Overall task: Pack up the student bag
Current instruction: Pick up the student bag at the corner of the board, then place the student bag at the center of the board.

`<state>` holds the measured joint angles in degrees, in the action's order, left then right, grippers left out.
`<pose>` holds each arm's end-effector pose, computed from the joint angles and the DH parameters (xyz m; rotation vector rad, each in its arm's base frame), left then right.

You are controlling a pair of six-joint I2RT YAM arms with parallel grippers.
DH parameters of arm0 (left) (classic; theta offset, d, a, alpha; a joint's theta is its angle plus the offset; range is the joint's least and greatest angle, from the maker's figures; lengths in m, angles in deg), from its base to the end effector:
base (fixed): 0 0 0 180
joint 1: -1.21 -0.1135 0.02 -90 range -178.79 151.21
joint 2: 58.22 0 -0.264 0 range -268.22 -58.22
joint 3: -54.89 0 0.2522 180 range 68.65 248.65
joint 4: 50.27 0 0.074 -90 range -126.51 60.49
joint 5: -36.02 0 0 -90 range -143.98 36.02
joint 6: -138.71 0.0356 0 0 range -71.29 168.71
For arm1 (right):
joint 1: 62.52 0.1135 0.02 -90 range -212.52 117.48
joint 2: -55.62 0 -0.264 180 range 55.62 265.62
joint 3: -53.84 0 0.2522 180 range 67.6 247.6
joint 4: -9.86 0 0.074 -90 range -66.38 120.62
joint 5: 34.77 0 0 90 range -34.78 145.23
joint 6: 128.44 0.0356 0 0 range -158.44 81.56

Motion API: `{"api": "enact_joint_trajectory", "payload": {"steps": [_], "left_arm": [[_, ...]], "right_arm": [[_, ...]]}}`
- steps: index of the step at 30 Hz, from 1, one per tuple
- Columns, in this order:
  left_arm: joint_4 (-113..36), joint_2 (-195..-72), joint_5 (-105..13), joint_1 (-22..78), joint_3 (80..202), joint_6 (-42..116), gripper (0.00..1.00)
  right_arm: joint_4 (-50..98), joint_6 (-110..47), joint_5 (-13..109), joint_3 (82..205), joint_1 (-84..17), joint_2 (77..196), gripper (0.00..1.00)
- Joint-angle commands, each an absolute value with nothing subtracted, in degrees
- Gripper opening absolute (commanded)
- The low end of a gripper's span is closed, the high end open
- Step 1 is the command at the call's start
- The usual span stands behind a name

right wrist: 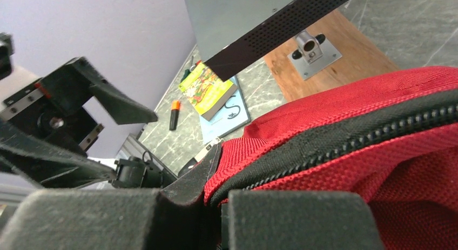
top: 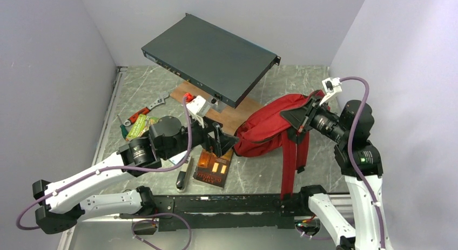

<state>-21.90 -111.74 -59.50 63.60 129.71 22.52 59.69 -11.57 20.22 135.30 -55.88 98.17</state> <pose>0.0988 -0.1815 0.4039 0.4894 1.7456 -1.0551 0.1199 0.0345 0.4309 -0.1426 1.8209 0.9544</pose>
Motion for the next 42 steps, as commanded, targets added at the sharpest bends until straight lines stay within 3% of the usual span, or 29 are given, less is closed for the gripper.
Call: {"api": "enact_joint_trajectory", "payload": {"steps": [1, 8, 18, 22, 26, 30, 33, 35, 38, 40, 42], "left_arm": [[-27.0, -113.2, -54.1, 63.4, 129.4, 20.9, 0.99], [-30.1, -122.5, -40.6, 64.0, 136.4, 20.2, 0.99], [-20.1, -139.1, -45.1, 71.7, 153.2, 26.5, 0.98], [-16.0, -144.9, -50.3, 72.0, 159.1, 24.4, 0.83], [-14.6, -146.1, -53.8, 72.0, 160.1, 23.8, 0.57], [-16.8, -142.3, -57.3, 72.0, 156.5, 23.0, 0.24], [-20.2, -137.1, -59.2, 72.0, 151.4, 22.3, 0.01], [-23.2, -132.4, -60.2, 72.0, 147.1, 22.1, 0.0], [-24.9, -125.9, -63.2, 72.0, 141.9, 22.6, 0.0], [-22.3, -122.9, -66.5, 72.0, 141.0, 22.6, 0.0], [-18.4, -121.4, -69.4, 71.9, 141.7, 21.2, 0.0]], "right_arm": [[53.1, -13.9, 13.8, 135.5, -55.7, 94.8, 0.0], [55.6, -16.2, 11.1, 134.2, -55.8, 94.8, 0.0], [59.0, -18.1, 5.2, 132.0, -55.8, 96.2, 0.05], [61.2, -19.3, 6.3, 132.7, -55.8, 96.3, 0.08], [64.0, -19.8, 9.7, 134.1, -55.7, 97.1, 0.12], [64.9, -17.1, 18.3, 134.8, -55.8, 96.0, 0.29], [65.6, -15.9, 23.7, 135.3, -55.8, 95.5, 0.58], [66.1, -15.8, 26.0, 135.8, -55.8, 95.6, 0.75], [65.8, -15.5, 27.0, 136.9, -55.8, 95.2, 0.92], [65.0, -15.0, 26.6, 137.6, -55.7, 94.8, 0.99], [63.8, -14.6, 25.5, 137.6, -55.8, 94.3, 1.0]]}}
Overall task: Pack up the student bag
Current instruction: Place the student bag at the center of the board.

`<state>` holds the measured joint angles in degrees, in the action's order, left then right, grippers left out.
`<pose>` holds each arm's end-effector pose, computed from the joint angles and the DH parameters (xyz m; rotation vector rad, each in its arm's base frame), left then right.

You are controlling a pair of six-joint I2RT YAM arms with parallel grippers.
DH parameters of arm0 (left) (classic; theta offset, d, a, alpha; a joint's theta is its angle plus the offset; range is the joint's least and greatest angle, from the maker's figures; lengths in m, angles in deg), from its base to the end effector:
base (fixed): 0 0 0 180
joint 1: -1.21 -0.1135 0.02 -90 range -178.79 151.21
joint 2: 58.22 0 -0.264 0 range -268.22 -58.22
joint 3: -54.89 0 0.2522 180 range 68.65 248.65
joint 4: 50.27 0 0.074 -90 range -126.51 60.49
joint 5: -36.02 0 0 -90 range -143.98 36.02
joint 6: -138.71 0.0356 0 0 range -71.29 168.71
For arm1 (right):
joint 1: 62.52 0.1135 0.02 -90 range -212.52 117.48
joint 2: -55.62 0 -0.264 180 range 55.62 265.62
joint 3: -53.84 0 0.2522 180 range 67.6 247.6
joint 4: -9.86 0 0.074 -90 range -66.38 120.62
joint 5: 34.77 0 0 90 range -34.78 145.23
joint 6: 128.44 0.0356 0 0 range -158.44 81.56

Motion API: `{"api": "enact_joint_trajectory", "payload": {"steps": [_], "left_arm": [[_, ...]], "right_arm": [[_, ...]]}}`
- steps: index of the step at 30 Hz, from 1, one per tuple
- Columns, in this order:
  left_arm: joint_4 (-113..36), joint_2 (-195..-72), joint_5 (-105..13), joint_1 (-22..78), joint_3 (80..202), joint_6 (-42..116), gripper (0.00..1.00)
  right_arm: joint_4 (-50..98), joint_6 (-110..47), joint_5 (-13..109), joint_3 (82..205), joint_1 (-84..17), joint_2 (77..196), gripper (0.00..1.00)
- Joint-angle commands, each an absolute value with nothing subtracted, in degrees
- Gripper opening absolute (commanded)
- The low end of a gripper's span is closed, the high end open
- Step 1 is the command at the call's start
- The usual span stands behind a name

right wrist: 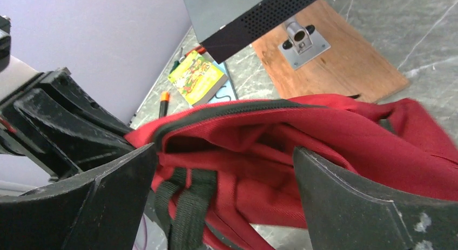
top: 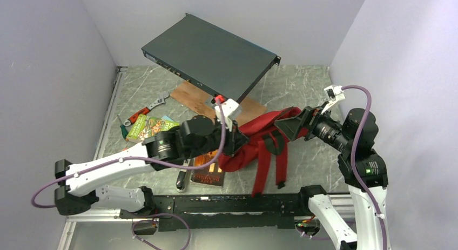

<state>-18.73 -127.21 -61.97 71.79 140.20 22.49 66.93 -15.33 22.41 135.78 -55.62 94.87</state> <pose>0.0954 -0.2556 0.4021 0.6448 1.8596 -1.0322 0.0985 0.0314 0.4257 -0.1556 1.8652 0.8856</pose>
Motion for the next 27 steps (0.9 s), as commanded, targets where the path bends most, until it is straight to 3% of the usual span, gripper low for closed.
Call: {"api": "enact_joint_trajectory", "payload": {"steps": [1, 8, 14, 19, 27], "left_arm": [[-17.0, -120.8, -70.4, 71.8, 142.1, 20.0, 0.0], [-17.5, -116.8, -75.5, 71.6, 139.9, 11.7, 0.0], [-18.7, -120.3, -74.1, 71.1, 143.7, 8.8, 0.0], [-20.0, -123.2, -73.9, 71.0, 147.5, 8.1, 0.0], [-20.4, -124.4, -74.5, 70.3, 150.3, 7.3, 0.0]], "right_arm": [[63.2, -14.7, 24.5, 137.3, -55.7, 94.1, 1.0], [52.6, -8.0, 8.9, 129.1, -55.7, 91.4, 1.0], [65.2, -17.5, 17.8, 134.0, -55.7, 89.1, 1.0], [76.2, -17.9, 35.7, 143.2, -55.7, 89.9, 1.0], [72.8, -14.4, 29.9, 135.6, -55.7, 87.1, 1.0]]}}
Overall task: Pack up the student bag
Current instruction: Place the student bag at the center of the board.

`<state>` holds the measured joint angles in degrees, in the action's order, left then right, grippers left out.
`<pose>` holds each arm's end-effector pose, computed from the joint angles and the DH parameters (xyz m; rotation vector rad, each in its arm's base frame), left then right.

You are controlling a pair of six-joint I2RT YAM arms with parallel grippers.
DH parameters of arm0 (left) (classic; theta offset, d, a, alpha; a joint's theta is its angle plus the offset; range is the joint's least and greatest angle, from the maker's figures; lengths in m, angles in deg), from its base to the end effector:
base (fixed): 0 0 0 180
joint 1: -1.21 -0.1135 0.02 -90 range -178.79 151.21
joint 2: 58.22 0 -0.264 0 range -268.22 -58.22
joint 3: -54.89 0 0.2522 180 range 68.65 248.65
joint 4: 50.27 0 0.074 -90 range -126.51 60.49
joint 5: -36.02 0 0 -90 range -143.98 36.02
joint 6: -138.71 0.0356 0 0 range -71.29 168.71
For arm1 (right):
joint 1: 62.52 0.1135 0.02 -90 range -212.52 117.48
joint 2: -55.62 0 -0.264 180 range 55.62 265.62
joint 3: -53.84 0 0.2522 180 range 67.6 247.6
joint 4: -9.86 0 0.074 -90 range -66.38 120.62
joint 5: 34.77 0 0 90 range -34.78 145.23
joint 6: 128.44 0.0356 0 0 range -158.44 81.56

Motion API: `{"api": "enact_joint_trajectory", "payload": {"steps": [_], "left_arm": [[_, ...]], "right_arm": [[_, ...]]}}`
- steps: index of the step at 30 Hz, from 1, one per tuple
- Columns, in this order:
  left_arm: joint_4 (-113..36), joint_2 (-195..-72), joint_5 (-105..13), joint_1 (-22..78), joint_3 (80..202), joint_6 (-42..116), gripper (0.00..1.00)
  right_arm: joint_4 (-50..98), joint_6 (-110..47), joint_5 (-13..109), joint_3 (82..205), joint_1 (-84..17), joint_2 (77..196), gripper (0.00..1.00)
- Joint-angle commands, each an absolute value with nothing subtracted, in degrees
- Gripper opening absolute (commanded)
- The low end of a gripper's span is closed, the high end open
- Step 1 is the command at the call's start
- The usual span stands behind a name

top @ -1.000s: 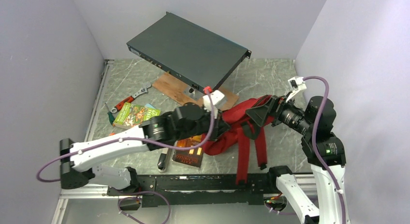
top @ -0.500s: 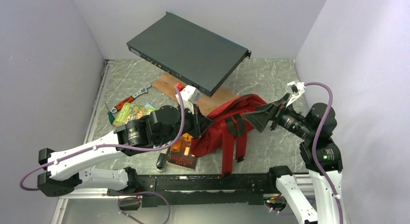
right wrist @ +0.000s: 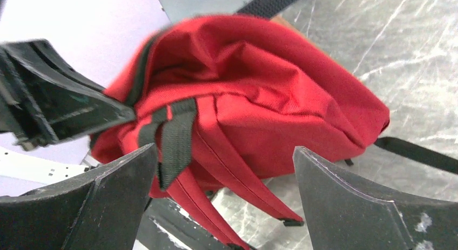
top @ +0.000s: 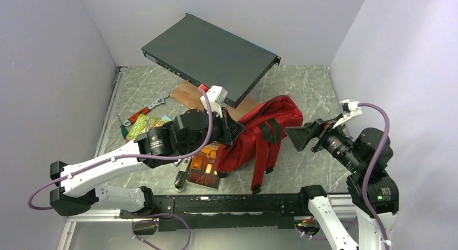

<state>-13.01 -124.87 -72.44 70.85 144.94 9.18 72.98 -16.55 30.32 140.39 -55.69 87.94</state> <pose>0.0981 -0.2318 0.4302 0.2622 1.9141 -1.0429 0.0472 0.0208 0.4428 -0.0979 1.7663 0.7408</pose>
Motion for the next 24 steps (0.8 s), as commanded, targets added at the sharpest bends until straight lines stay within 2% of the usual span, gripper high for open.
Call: {"api": "enact_joint_trajectory", "payload": {"steps": [1, 5, 7, 9, 12, 17, 21, 22, 24], "left_arm": [[-20.7, -124.7, -74.3, 70.3, 150.4, 6.8, 0.0], [-23.8, -127.9, -69.1, 70.2, 151.8, 4.8, 0.0], [-25.3, -130.6, -64.2, 70.2, 153.5, 4.8, 0.0], [-26.4, -133.0, -59.4, 70.2, 154.5, 4.4, 0.0], [-27.9, -134.5, -55.9, 70.3, 153.5, 3.5, 0.0], [-31.9, -134.3, -54.6, 71.9, 149.5, 1.8, 0.0], [-31.9, -135.4, -53.1, 73.2, 150.2, 2.3, 0.0], [-31.8, -135.8, -52.5, 73.4, 150.7, 2.7, 0.0], [-30.4, -137.1, -51.4, 73.9, 152.7, 4.5, 0.0]], "right_arm": [[71.0, -13.1, 27.9, 133.7, -55.7, 86.6, 1.0], [59.5, -4.7, 15.7, 124.9, -55.7, 86.0, 1.0], [54.1, -0.1, 13.7, 122.2, -55.7, 85.7, 1.0], [51.8, 2.6, 16.7, 122.1, -55.7, 85.4, 0.99], [52.4, 4.0, 23.8, 123.5, -55.6, 85.4, 0.92], [53.3, 4.0, 32.1, 124.5, -55.7, 87.0, 0.55], [52.9, 0.1, 35.0, 125.7, -55.7, 87.9, 0.08], [53.2, -1.6, 36.0, 126.5, -55.7, 88.1, 0.0], [54.8, -5.3, 37.6, 128.9, -55.7, 88.9, 0.0]]}}
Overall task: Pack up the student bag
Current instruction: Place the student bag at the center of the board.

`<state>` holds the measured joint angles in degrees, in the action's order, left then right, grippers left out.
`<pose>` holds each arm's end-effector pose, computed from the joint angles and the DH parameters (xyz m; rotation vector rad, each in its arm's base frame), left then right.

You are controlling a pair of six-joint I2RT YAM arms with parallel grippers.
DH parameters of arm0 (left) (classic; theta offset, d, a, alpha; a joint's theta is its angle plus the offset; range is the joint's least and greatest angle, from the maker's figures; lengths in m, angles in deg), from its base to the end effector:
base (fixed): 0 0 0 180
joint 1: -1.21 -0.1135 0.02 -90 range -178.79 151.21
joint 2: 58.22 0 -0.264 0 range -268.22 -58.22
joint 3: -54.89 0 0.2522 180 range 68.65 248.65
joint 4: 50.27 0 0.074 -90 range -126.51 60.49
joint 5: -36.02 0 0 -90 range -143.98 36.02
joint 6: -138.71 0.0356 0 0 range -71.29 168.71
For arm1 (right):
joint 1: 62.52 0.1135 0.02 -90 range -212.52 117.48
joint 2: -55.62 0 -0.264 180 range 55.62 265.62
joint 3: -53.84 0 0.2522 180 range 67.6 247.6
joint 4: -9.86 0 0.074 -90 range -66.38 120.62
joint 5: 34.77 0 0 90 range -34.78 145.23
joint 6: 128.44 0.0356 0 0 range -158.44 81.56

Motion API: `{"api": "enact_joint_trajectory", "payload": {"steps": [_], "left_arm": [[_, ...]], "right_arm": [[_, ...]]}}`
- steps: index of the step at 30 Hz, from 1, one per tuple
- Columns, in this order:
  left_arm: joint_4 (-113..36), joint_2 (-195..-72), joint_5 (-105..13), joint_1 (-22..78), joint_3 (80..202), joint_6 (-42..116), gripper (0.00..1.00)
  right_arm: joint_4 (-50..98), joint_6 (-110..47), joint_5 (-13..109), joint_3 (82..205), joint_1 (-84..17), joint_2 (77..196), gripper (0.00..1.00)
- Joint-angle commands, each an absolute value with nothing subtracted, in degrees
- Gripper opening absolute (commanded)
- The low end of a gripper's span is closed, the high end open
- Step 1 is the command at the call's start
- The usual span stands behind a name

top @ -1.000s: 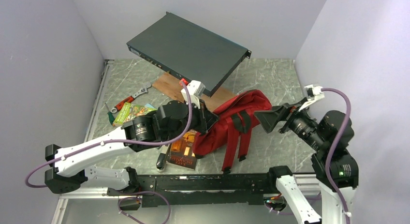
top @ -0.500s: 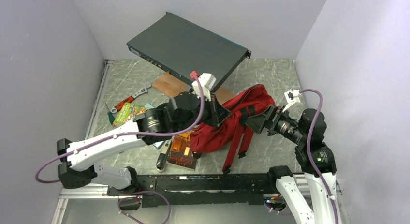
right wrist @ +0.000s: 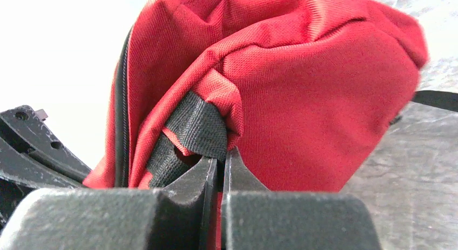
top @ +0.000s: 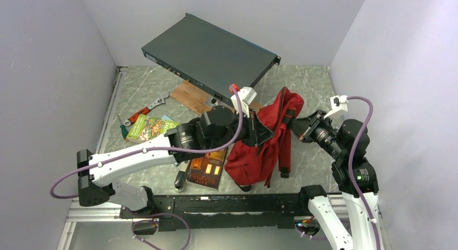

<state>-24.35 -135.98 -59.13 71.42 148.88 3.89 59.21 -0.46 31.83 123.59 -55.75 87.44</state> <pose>0.1093 -0.2944 0.4236 0.3571 1.9229 -1.3437 0.0968 0.0257 0.3866 0.1928 1.8379 0.9164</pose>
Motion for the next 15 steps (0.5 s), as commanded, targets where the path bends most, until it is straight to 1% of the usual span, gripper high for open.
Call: {"api": "enact_joint_trajectory", "payload": {"steps": [1, 5, 8, 11, 15], "left_arm": [[-28.8, -137.8, -51.8, 74.2, 154.1, 5.5, 0.0], [-25.9, -140.2, -53.8, 76.2, 157.3, 10.1, 0.0], [-21.2, -143.3, -56.5, 76.8, 160.9, 12.9, 0.0], [-16.7, -145.0, -58.5, 76.9, 164.0, 17.2, 0.0], [-8.8, -150.6, -54.8, 75.9, 173.8, 26.8, 0.0]], "right_arm": [[55.5, -6.9, 36.9, 130.2, -55.7, 89.9, 0.0], [58.1, -11.2, 34.2, 133.9, -55.7, 94.5, 0.0], [61.0, -12.6, 36.9, 134.9, -55.7, 97.0, 0.0], [63.7, -14.8, 38.8, 134.8, -55.7, 96.8, 0.0], [68.1, -17.5, 47.1, 136.0, -55.7, 94.7, 0.0]]}}
